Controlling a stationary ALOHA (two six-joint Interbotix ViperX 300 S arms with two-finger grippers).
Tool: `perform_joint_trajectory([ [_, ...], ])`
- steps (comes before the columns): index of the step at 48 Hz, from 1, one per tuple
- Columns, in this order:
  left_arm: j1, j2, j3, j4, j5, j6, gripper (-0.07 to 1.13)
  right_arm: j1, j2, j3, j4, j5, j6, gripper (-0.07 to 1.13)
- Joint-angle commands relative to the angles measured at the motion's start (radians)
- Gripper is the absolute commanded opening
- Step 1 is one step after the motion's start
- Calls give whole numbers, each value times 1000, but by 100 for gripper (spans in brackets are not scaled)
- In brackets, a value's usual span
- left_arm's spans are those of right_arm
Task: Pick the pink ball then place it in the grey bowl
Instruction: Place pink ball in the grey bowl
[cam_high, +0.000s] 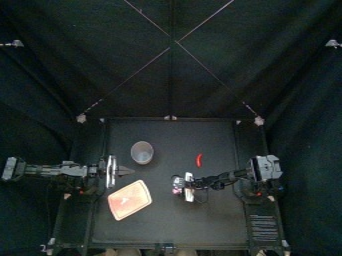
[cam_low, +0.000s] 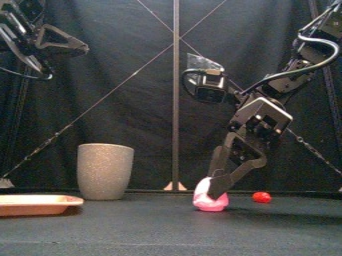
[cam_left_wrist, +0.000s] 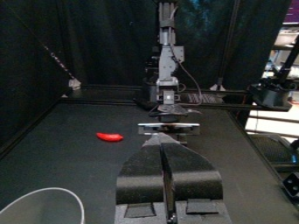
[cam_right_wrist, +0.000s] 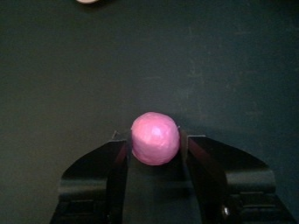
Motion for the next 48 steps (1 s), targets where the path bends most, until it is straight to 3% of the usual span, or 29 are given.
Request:
perform_joint_trajectory([
  [1, 3, 2, -11, -6, -8, 0, 5, -2, -8, -31, -2, 2, -2, 65],
  [12, 3, 2, -6, -6, -8, 0, 5, -8, -21, -147, -49, -15, -15, 64],
  [25, 3, 2, -3, -8, -8, 0, 5, -179, 28, -426, -172, -41, -3, 64],
  [38, 5, 0, -2, -15, -8, 0, 5, -322, 158, -640, -118, -26, 2, 65],
  [48, 5, 0, 2, -15, -8, 2, 5, -347, 249, -738, -66, 69, 0, 76],
])
